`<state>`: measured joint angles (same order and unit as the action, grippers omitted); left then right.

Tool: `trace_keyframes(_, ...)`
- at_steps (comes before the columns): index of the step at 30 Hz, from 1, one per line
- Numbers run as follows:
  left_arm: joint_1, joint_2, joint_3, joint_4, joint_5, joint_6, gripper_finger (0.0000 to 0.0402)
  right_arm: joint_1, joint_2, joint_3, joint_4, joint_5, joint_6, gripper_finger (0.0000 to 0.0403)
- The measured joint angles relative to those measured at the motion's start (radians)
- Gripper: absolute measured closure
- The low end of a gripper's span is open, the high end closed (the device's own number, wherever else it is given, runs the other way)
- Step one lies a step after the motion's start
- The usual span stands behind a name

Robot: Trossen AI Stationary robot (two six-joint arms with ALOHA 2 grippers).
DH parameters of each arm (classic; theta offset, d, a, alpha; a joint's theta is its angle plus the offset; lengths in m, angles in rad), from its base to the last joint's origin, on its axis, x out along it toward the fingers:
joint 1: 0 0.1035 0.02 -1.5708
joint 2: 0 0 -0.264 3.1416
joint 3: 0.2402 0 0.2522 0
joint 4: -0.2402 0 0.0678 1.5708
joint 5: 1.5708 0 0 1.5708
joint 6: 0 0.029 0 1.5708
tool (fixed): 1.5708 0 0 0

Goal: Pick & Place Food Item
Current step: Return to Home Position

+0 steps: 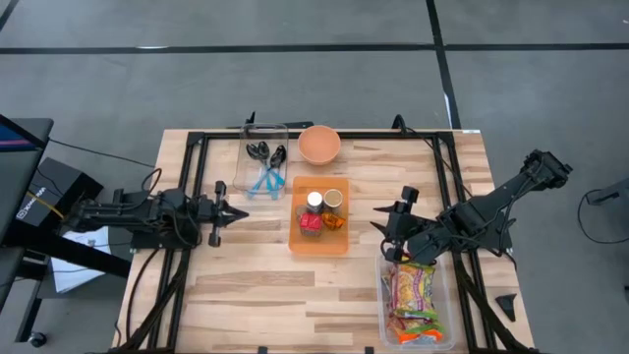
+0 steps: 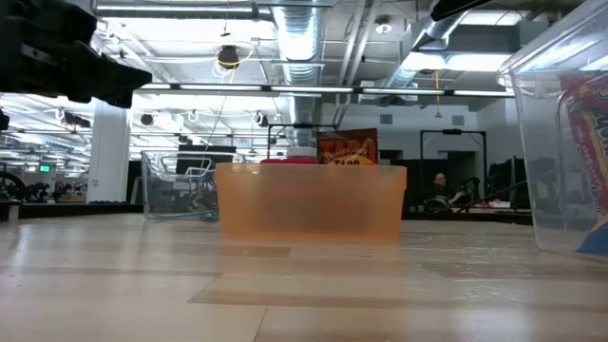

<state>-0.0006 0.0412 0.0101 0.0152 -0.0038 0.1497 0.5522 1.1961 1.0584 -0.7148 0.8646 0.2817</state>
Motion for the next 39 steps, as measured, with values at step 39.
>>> trace_keyframes(39, 0.000, 0.098, -0.002, 0.123, 0.001, -0.079, 0.0399, -0.717, 0.230, 0.000, 0.753, -1.225, -0.390, 0.0249)
